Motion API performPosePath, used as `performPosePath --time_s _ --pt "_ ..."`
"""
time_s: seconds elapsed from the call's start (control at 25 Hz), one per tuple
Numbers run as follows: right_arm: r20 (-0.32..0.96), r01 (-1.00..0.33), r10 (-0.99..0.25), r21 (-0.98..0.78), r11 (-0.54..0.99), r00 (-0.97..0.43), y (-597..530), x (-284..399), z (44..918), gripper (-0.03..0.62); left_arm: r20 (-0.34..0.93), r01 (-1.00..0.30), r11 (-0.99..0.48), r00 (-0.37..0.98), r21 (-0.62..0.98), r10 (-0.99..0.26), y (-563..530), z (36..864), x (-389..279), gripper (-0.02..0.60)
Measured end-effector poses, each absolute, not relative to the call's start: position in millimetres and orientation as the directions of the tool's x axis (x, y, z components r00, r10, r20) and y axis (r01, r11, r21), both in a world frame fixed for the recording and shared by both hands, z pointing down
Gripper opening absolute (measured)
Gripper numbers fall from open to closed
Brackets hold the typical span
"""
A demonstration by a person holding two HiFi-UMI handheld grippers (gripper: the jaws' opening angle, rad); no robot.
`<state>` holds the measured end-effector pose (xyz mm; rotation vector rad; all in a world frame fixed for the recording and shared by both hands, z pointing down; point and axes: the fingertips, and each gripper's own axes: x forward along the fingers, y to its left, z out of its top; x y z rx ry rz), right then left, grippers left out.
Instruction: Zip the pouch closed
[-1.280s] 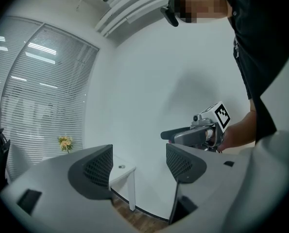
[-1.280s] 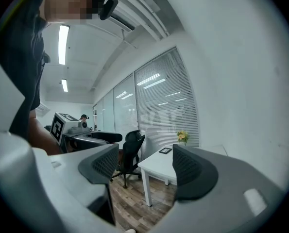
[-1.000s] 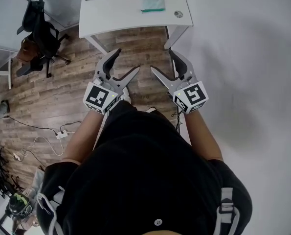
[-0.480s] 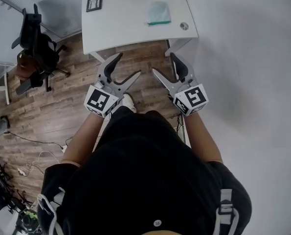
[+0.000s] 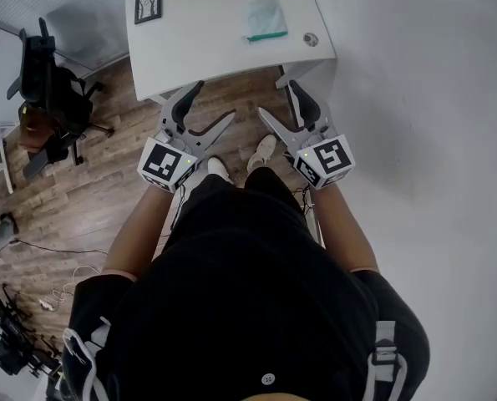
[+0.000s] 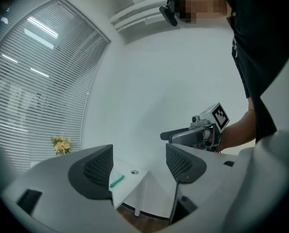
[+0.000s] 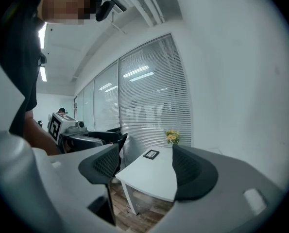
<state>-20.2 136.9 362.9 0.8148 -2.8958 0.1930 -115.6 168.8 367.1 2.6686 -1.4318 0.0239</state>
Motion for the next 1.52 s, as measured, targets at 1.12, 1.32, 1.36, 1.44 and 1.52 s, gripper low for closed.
performPosePath --time_s 1.12,1.32,1.36,1.44,1.52 --pt "0.15 -0.443 -0.422 -0.171 0.88 -0.894 -145 27 396 0.348 0.162 -0.882 -0.47 0.467 0.022 -0.869 -92 378 -64 0.325" --pt "0.183 -0.447 -0.415 -0.198 0.872 -0.891 -172 29 413 0.348 0.203 -0.883 -0.468 0.466 0.04 -0.861 -116 391 -68 0.325" --pt "0.192 -0.449 -0.414 -0.203 0.87 -0.89 -177 26 416 0.348 0.214 -0.881 -0.471 0.469 0.041 -0.857 -121 394 -73 0.325" --pt "0.213 -0.456 -0.415 -0.211 0.864 -0.885 -185 19 423 0.348 0.233 -0.876 -0.48 0.477 0.05 -0.847 -133 400 -82 0.325" --pt "0.234 -0.47 -0.422 -0.219 0.855 -0.876 -193 13 431 0.348 0.248 -0.867 -0.495 0.494 0.065 -0.833 -147 408 -91 0.325"
